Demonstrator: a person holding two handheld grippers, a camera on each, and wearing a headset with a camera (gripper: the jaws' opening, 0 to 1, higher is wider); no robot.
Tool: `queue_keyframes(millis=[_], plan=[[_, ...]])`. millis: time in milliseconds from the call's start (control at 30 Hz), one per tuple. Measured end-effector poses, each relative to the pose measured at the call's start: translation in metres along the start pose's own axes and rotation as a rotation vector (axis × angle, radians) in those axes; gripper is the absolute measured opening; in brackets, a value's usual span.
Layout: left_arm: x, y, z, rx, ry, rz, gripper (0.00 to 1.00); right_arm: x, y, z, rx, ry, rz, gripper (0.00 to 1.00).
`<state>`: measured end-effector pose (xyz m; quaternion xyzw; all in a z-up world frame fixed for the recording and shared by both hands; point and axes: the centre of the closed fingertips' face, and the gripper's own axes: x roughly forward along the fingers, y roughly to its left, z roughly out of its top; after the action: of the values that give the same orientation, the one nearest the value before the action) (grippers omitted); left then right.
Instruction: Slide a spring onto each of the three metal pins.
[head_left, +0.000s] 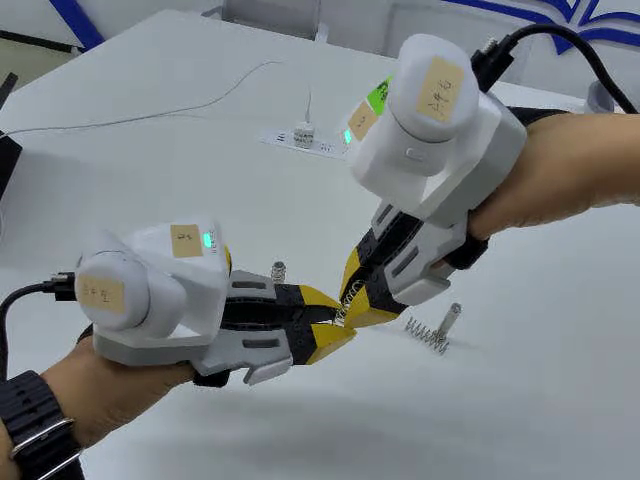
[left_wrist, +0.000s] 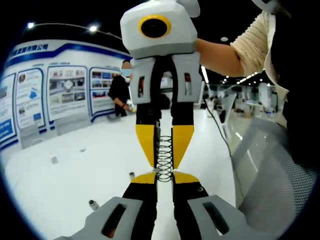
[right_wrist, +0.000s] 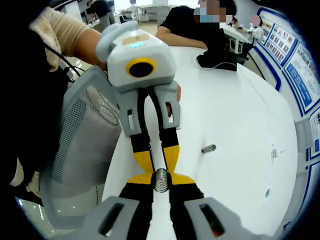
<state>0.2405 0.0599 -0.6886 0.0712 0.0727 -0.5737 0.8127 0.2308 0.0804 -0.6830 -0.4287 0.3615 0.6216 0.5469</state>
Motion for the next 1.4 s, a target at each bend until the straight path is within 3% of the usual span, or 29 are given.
queue_keyframes(millis=[100,200,300,400,600,1100,1400], plan=[[-0.001,0.002,-0.001,-0.012,-0.005,0.006,0.11,0.0,-0.002,-0.002,0.003,0.005,-0.003,0.12],[-0.002,0.001,-0.008,-0.013,0.029,0.012,0.12,-0.001,-0.004,-0.004,0.003,0.009,-0.01,0.12],[-0.004,0.001,-0.013,-0.018,0.035,0.011,0.15,-0.003,-0.005,-0.004,0.006,0.006,-0.013,0.12],[-0.006,0.001,-0.014,-0.034,0.037,0.018,0.23,-0.004,-0.007,-0.006,0.005,0.012,-0.02,0.12],[-0.013,0.005,-0.014,-0.056,0.029,0.034,0.3,-0.006,-0.01,-0.011,0.01,0.024,-0.024,0.12],[-0.038,0.019,-0.021,-0.101,0.02,0.12,0.46,-0.016,-0.024,-0.027,0.043,0.05,-0.055,0.12],[-0.053,0.029,-0.027,-0.115,0.024,0.173,0.55,-0.018,-0.04,-0.038,0.074,0.069,-0.083,0.12]])
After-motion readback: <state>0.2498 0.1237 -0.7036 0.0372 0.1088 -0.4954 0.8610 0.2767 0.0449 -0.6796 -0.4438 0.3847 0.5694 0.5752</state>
